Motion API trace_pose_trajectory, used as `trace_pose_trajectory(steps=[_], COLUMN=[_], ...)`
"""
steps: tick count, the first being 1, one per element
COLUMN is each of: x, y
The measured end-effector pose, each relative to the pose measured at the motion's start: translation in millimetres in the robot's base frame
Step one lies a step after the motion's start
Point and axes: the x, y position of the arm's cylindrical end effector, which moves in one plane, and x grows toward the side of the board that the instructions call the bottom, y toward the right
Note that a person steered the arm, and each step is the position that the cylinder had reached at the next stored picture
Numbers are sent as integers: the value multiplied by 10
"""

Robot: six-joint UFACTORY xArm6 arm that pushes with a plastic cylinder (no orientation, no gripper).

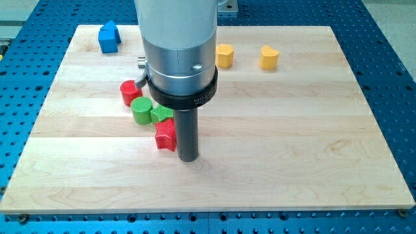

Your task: Move the hexagon to the top left of the heart

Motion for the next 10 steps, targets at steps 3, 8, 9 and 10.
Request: trace_pose_trajectory(steps=[3,8,9,10], x=[0,-2052,-2033,-2369], y=[204,808,463,612])
